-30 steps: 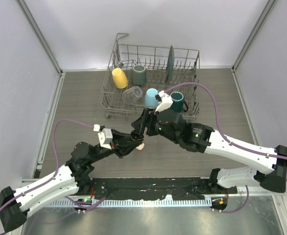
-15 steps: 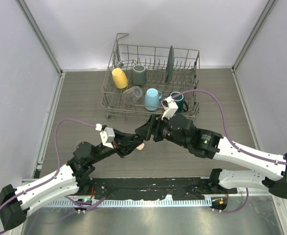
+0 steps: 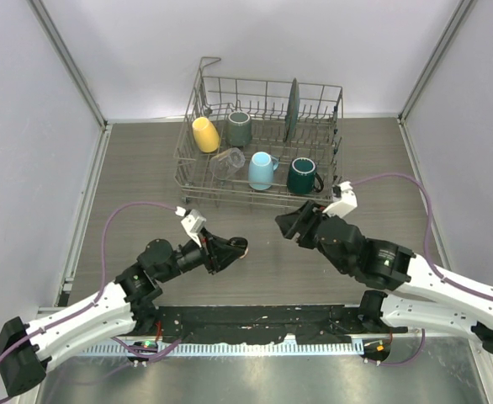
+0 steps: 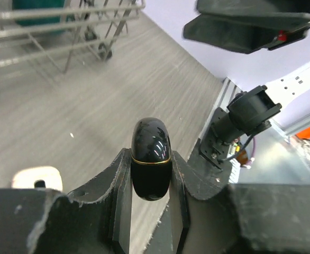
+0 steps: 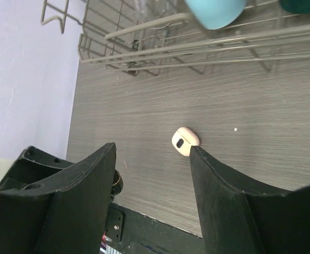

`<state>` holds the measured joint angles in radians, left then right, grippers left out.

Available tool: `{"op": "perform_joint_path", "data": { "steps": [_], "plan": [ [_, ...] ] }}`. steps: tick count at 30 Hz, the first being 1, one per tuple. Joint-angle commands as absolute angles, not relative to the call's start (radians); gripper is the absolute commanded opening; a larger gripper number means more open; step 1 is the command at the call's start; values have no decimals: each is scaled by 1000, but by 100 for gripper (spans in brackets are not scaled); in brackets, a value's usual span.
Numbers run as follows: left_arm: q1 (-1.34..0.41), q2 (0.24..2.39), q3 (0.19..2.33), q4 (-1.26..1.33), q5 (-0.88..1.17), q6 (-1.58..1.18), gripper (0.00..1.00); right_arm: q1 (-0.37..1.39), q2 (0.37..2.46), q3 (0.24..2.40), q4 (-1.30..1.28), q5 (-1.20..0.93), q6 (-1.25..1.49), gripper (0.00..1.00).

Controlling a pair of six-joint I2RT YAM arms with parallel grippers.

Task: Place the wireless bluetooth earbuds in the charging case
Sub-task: Place the charging case at the center of the board.

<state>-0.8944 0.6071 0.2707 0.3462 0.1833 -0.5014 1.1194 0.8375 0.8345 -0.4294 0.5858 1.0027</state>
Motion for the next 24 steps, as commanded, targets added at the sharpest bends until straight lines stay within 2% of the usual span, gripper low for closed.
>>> {"op": "perform_joint_path", "data": {
  "steps": [1,8,24],
  "plan": [
    [-891,627,249,262,167,-803,0,1121,756,789,-465,709,1103,63],
    [-891,736,130,374,167,-998,0,1121,755,767,-485,703,1144,63],
    [-890,951,135,348,104,-1071,2,1121,827,796,-485,684,1129,63]
  ]
}}
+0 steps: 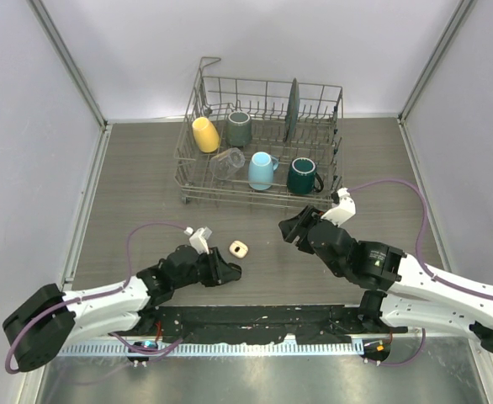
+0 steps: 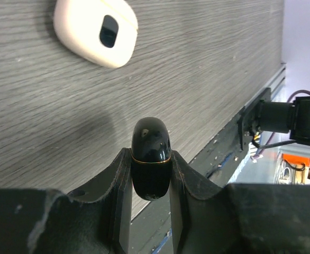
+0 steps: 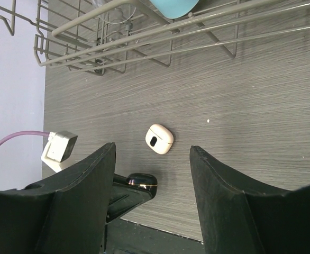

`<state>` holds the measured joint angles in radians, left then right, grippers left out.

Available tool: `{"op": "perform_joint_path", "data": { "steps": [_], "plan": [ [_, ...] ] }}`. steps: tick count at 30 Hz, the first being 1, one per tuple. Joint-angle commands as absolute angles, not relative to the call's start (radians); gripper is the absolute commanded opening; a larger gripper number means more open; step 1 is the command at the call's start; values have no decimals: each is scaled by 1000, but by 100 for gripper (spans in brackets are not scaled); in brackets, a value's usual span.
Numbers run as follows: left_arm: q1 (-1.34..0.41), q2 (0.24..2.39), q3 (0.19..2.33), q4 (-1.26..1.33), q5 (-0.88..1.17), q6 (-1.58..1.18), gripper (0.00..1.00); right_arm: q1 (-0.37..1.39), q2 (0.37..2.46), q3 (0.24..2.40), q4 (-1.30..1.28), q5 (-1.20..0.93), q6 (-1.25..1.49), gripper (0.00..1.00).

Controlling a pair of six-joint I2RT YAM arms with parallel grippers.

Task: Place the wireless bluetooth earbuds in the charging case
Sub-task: Place the charging case at the center of the board.

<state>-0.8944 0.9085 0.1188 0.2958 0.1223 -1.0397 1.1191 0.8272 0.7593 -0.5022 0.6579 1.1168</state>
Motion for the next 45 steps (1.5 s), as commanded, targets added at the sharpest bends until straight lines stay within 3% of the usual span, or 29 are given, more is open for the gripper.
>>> {"op": "perform_joint_path", "data": {
  "steps": [1,8,17,29,34,37,39,45],
  "plan": [
    [-891,963,144,353,109,-1075,3,1121,828,798,-485,683,1131,63],
    [-891,1123,206,388,158,-1081,6,1121,836,795,-485,684,1132,63],
    [-890,1177,215,404,172,-1094,23,1120,830,790,-485,692,1121,63],
    [-891,985,218,173,97,-1045,56,1120,845,793,-486,689,1117,63],
    [-890,913,224,62,55,-1029,61,1120,847,795,-486,686,1112,63],
    [-891,838,248,-59,9,-1008,71,1121,839,792,-485,693,1106,63],
    [-891,767,276,-121,-58,-977,99,1118,830,787,-485,701,1104,63],
    [-890,605,299,-216,-210,-963,100,1114,801,781,-502,726,1101,63]
  ]
}}
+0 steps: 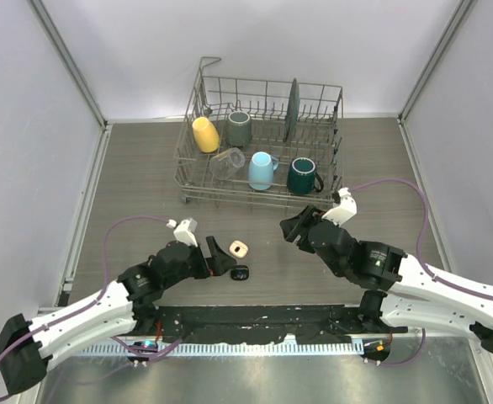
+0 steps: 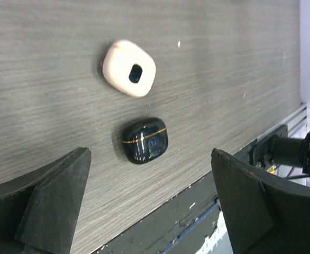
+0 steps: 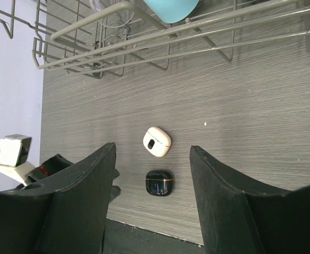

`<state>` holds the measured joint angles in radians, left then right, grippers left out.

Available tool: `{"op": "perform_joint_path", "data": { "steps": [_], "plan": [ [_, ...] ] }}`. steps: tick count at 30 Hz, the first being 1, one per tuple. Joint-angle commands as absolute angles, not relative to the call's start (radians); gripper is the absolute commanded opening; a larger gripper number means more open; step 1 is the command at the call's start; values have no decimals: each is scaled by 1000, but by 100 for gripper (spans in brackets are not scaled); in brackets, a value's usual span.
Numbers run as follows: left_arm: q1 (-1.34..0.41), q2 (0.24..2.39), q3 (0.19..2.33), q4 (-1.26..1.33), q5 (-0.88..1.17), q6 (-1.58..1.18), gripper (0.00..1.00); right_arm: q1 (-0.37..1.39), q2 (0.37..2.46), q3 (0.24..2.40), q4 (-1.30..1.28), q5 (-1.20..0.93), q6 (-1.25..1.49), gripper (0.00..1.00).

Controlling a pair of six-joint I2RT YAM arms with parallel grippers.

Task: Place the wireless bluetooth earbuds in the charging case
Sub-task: Reset both arms

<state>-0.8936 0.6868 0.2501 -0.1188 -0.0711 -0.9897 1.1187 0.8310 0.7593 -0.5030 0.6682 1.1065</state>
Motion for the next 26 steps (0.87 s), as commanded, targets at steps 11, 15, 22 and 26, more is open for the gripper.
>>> {"op": "perform_joint_path", "data": {
  "steps": [11,15,22,26],
  "plan": [
    [-891,598,569,-445,-385,-765,100,1106,741,787,-569,793,1083,64],
    [-891,742,678,-498,-455,-759,100,1097,738,801,-592,813,1066,64],
    [-891,818,762,-528,-509,-739,100,1013,808,902,-713,799,930,66],
    [-891,769,758,-499,-523,-721,100,857,862,977,-787,772,810,69]
  ]
}}
